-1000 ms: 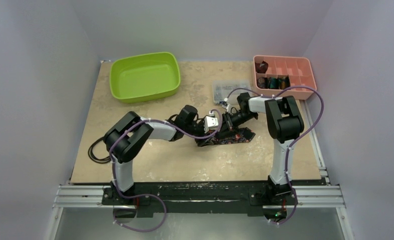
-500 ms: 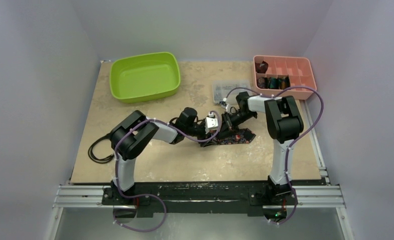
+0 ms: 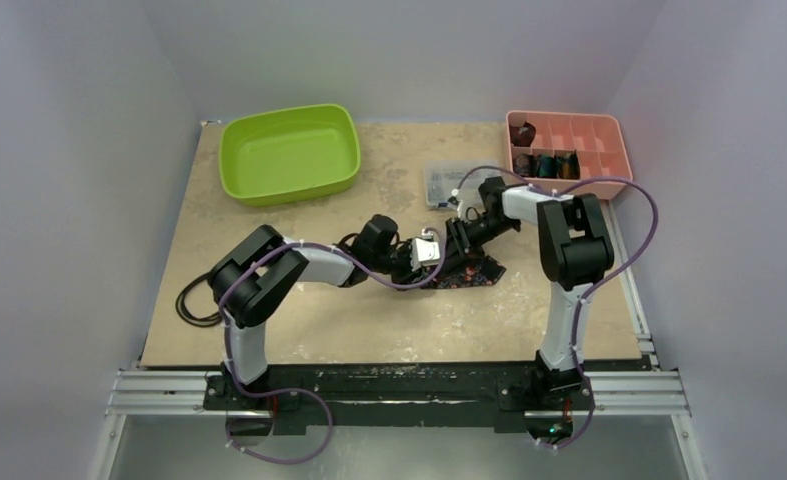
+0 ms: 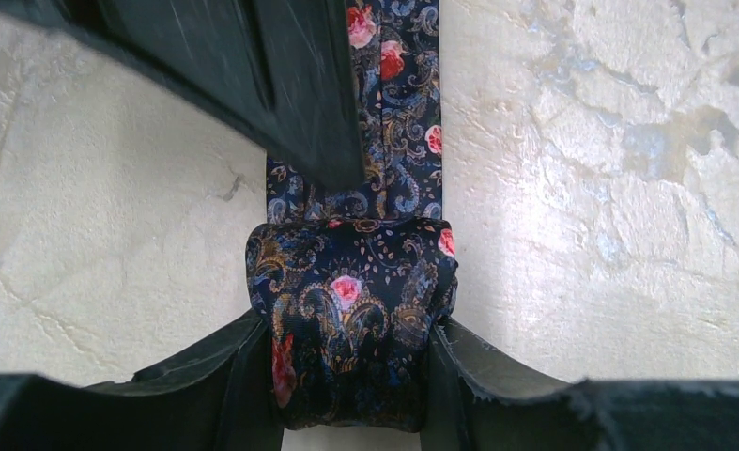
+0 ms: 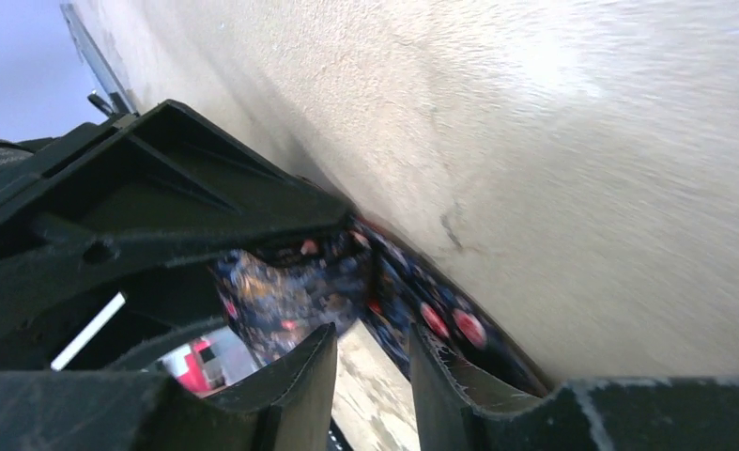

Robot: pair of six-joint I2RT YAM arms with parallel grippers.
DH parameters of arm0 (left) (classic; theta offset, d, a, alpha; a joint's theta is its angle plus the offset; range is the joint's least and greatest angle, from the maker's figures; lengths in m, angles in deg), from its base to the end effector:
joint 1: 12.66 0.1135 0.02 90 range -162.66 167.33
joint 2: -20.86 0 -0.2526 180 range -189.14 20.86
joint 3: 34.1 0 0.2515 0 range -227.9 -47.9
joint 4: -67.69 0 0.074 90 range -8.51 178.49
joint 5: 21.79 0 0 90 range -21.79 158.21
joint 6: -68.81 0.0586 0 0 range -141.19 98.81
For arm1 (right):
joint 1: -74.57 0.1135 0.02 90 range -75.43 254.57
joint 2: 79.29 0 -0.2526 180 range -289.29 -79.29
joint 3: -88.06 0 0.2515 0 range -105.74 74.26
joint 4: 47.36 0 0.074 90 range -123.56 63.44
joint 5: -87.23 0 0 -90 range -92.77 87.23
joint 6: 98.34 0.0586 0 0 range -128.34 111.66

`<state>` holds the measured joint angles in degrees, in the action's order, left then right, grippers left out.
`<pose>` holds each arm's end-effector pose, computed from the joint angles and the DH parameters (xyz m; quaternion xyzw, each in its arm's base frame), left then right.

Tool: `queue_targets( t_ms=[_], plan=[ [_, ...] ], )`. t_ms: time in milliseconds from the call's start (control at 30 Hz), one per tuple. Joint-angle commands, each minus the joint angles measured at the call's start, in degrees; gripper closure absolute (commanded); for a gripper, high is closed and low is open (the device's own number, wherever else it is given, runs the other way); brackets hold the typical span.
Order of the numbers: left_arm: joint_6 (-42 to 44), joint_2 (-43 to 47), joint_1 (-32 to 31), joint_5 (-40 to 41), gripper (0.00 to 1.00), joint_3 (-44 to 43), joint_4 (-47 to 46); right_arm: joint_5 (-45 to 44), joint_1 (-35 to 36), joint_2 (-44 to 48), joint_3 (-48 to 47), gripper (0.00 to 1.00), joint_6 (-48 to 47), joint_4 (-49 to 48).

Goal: Roll the ties
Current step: Roll the tie at the center of the board.

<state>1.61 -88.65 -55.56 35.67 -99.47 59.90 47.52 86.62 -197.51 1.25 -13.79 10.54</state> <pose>0.2600 -0.2846 0.1033 0.5709 0.6511 -0.3218 0.3829 0.3382 0.1183 0.0936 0.1402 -0.8943 -0.4245 0.0190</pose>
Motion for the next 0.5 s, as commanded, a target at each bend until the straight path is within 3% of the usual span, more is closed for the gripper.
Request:
queue_targets(
  t_ms=[0, 67, 467],
  plan=[
    [4.92, -0.26, 0.21, 6.08, 0.73, 0.67, 15.75, -0.99, -2.95, 4.73, -0.09, 0.62, -6.07, 3.50],
    [5.05, -0.73, -0.23, 6.56, 0.71, -0.65, 17.55, 1.22, -2.75, 6.22, 1.17, 0.54, -5.39, 2.52],
    [2.53, -2.03, -1.58, 7.83, 0.61, -5.56, 23.97, 7.65, 3.05, 2.20, 0.56, 0.52, 1.22, -3.48]
  ],
)
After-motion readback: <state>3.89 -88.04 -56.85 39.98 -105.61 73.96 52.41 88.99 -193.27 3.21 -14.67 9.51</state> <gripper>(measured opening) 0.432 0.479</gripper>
